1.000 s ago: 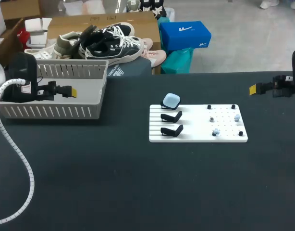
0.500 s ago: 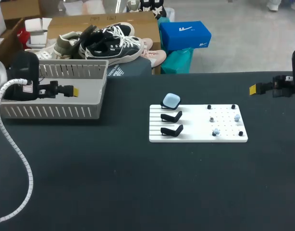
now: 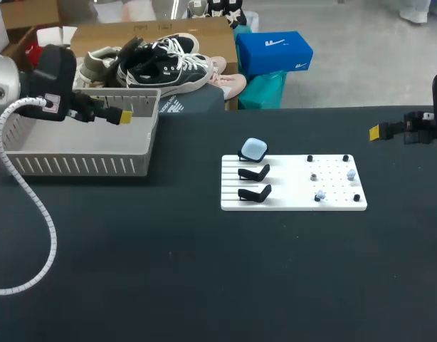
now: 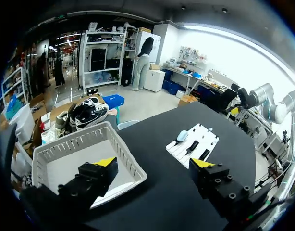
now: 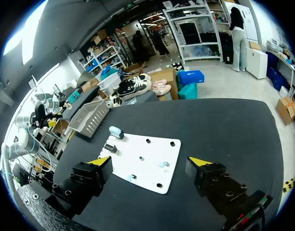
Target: Pick up each earbud case from the left stands, insert the matching earbuds, close the lid, and place the case in the box.
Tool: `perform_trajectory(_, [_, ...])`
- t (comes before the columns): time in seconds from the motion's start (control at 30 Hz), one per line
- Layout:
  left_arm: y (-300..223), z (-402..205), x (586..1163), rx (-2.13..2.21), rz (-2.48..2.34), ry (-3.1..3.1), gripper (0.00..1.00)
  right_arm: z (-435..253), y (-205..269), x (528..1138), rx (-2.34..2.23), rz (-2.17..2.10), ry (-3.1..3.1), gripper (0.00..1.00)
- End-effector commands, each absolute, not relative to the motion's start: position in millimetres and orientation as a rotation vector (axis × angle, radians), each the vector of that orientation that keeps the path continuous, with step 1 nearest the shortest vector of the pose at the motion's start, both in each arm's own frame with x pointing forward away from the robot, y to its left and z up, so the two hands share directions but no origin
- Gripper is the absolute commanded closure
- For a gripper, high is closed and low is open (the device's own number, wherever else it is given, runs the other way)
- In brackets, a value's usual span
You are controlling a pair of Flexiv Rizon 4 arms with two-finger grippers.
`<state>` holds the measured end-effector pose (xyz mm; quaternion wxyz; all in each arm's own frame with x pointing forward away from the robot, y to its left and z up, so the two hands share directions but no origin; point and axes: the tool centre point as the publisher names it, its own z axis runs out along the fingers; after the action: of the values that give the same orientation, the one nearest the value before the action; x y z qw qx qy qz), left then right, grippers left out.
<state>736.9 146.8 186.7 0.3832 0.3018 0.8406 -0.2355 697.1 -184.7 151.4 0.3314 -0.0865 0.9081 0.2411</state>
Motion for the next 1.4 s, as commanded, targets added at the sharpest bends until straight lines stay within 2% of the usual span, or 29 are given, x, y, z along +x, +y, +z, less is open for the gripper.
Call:
perform_trajectory(0.03, [130, 182, 757, 1.191, -0.720, 1.964, 0.00, 150, -185, 698, -0.230, 0.634, 2.372, 0.00])
perform_trajectory(0.5, [61, 144, 779, 1.593, -0.686, 1.758, 0.00, 150, -185, 698, -0.230, 0.634, 2.372, 0.00])
perform_trajectory(1.03, [18, 105, 810, 1.636, -0.844, 1.716, 0.00, 150, -185, 698, -0.230, 0.634, 2.372, 0.00])
perform_trajectory(1.4, [-19, 78, 806, 1.711, -0.912, 1.636, 0.00, 150, -185, 698, -0.230, 0.634, 2.372, 0.00])
